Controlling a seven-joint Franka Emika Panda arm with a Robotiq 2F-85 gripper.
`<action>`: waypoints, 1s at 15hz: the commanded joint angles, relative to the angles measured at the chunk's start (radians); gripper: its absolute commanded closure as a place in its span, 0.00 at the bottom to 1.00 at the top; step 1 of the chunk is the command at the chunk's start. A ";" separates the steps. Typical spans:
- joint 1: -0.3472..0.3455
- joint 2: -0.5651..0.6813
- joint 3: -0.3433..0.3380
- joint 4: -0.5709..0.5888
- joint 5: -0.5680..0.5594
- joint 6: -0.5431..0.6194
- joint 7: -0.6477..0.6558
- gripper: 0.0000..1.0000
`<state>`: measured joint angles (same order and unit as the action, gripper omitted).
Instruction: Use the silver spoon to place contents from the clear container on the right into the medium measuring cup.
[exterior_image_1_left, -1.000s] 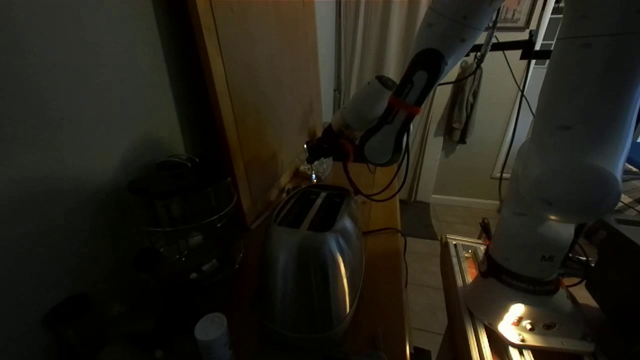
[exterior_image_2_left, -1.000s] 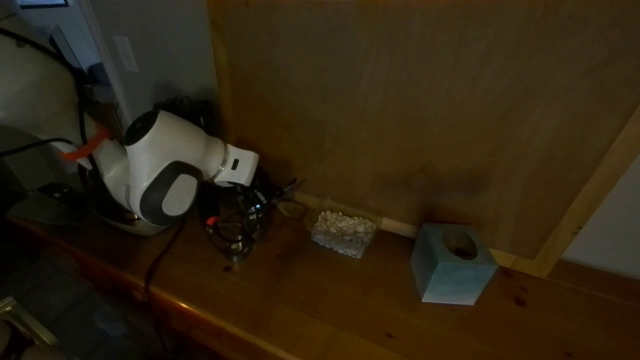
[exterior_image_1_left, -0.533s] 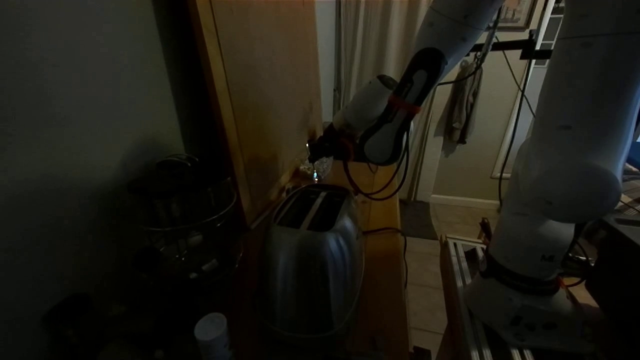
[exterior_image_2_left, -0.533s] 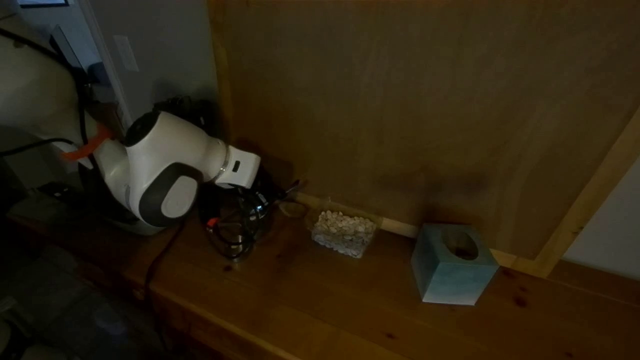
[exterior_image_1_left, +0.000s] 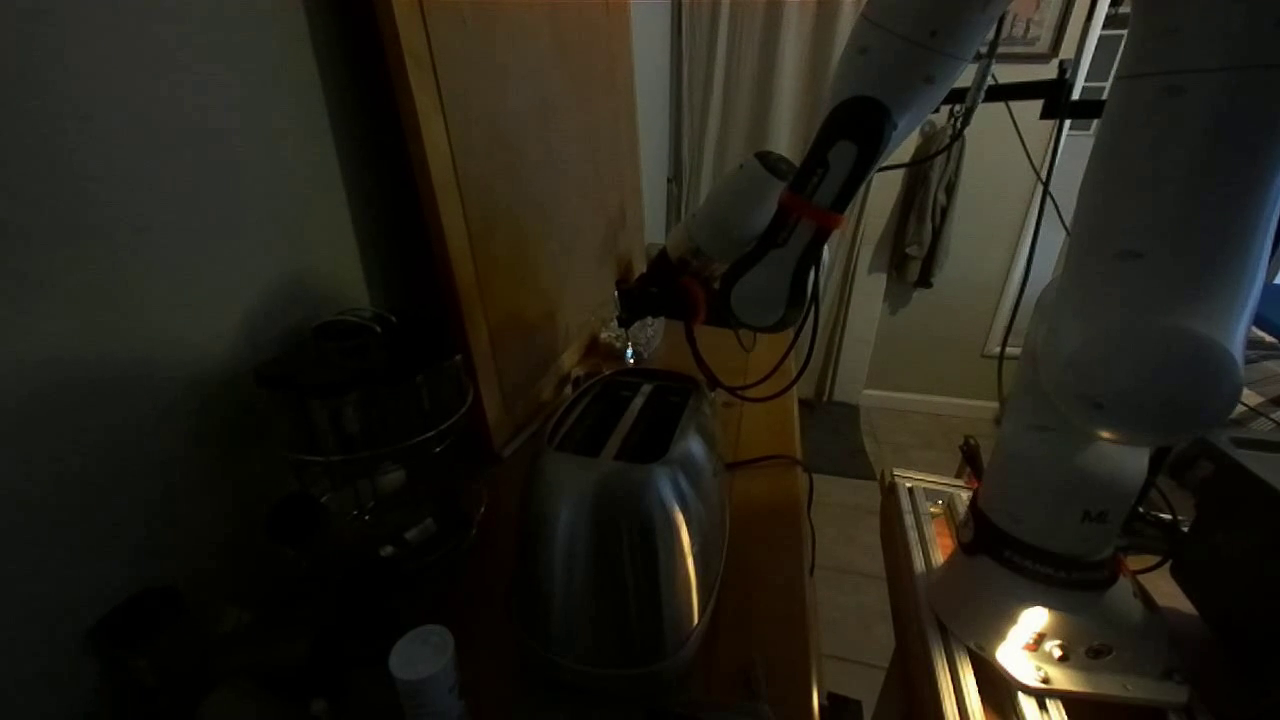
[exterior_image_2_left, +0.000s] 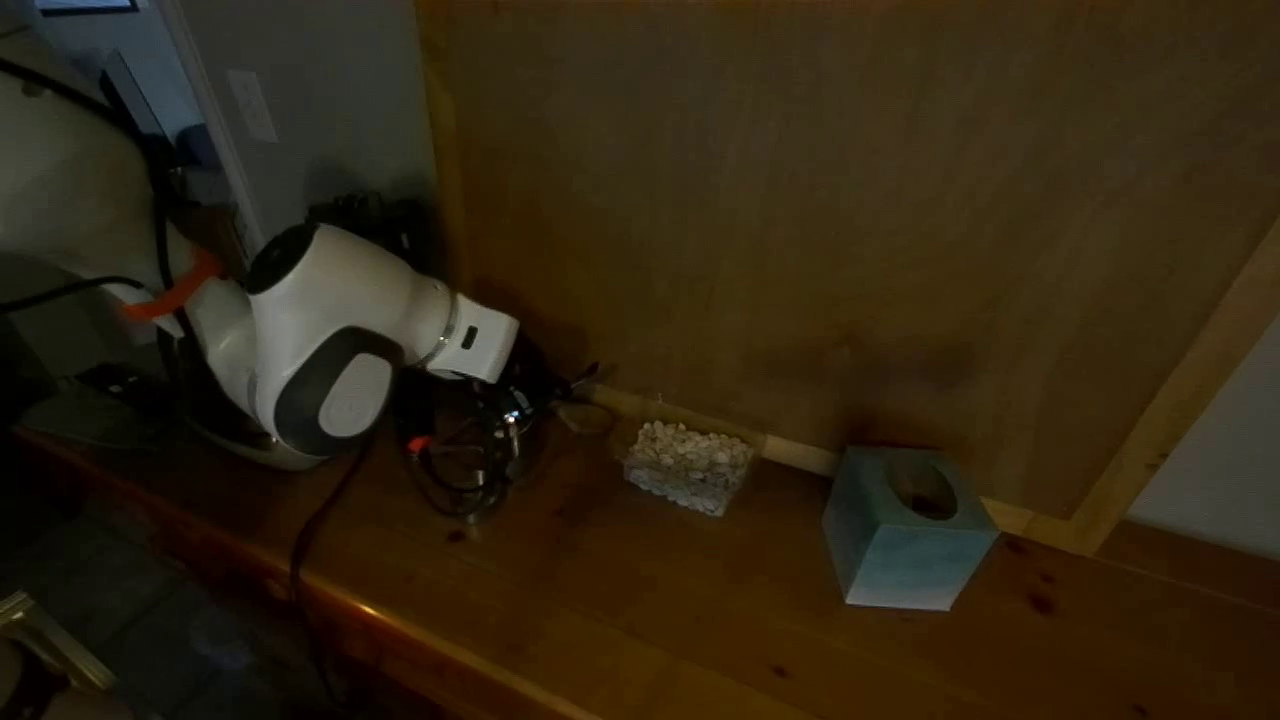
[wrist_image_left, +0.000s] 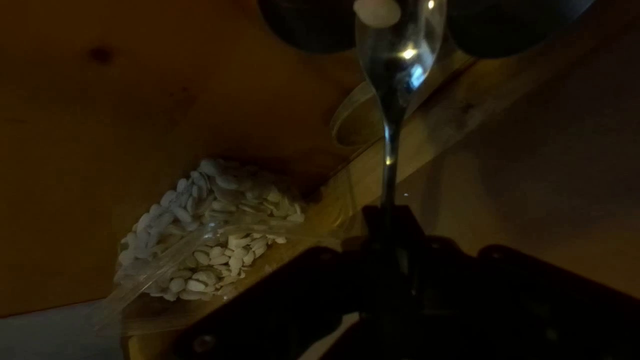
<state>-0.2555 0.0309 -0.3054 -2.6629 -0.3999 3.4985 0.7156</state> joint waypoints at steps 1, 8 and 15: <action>0.006 -0.017 -0.015 0.002 0.116 -0.010 -0.070 0.98; -0.012 -0.010 0.005 0.003 0.244 0.010 -0.172 0.98; 0.016 -0.041 0.010 -0.033 0.136 0.006 -0.116 0.98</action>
<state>-0.2480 0.0210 -0.3027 -2.6685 -0.2620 3.5003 0.6114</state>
